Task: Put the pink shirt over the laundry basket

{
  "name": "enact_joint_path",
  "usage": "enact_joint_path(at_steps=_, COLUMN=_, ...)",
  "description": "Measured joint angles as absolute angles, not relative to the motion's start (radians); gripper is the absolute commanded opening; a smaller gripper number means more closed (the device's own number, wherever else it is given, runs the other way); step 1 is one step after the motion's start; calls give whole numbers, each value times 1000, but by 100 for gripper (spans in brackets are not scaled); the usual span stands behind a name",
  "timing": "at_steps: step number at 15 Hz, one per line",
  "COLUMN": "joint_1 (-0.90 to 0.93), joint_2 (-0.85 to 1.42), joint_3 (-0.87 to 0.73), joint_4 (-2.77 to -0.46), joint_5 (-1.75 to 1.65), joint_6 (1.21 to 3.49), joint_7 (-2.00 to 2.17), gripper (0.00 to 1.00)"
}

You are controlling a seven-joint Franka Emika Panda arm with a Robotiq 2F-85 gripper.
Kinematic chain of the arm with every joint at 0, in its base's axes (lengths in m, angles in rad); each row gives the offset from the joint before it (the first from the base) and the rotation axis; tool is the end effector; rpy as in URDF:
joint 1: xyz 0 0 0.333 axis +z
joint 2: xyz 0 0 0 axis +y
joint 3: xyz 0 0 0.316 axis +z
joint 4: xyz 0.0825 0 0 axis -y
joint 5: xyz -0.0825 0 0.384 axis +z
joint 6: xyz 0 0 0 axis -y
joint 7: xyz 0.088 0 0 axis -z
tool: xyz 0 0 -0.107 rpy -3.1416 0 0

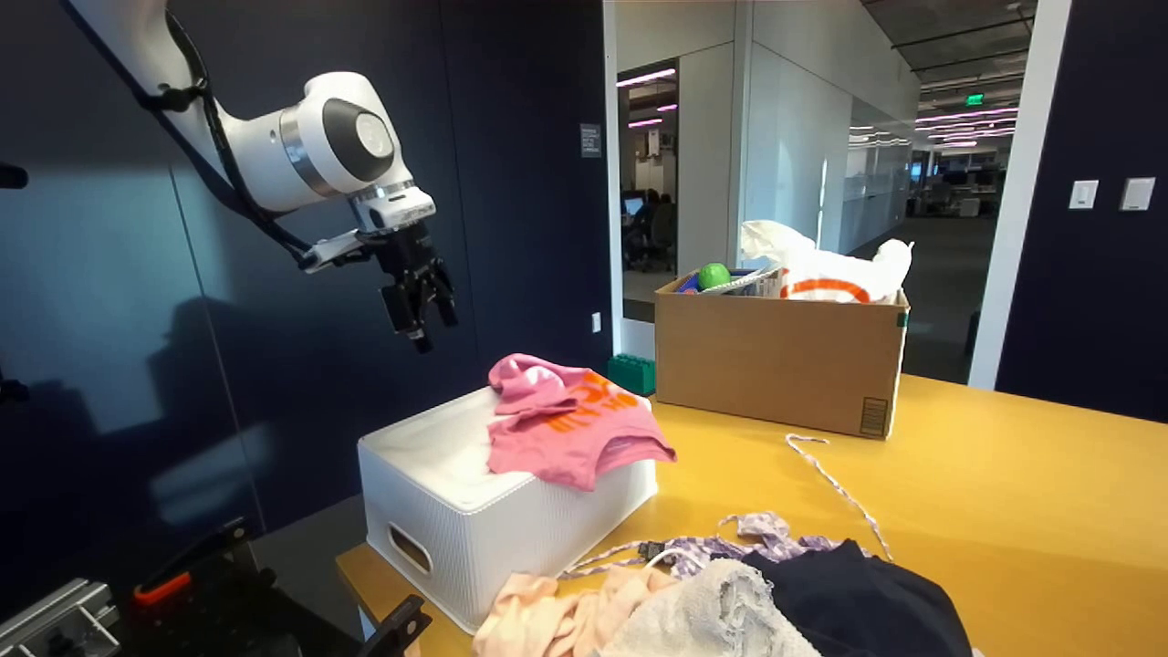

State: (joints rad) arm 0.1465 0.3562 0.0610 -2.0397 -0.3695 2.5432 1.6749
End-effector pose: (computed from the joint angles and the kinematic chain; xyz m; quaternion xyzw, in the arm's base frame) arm 0.5971 0.1290 0.2813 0.8236 -0.5526 0.1277 0.0015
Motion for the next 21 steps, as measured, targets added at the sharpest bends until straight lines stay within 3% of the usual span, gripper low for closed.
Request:
enact_joint_path(at_steps=5, joint_1=150, joint_2=340, joint_3=60, joint_4=-2050, joint_5=-129, joint_6=2545, joint_7=1676, gripper=100)
enact_joint_path(at_steps=21, joint_1=121, joint_2=279, joint_3=41, joint_4=-2250, joint_5=37, joint_6=2648, joint_7=1612, gripper=100)
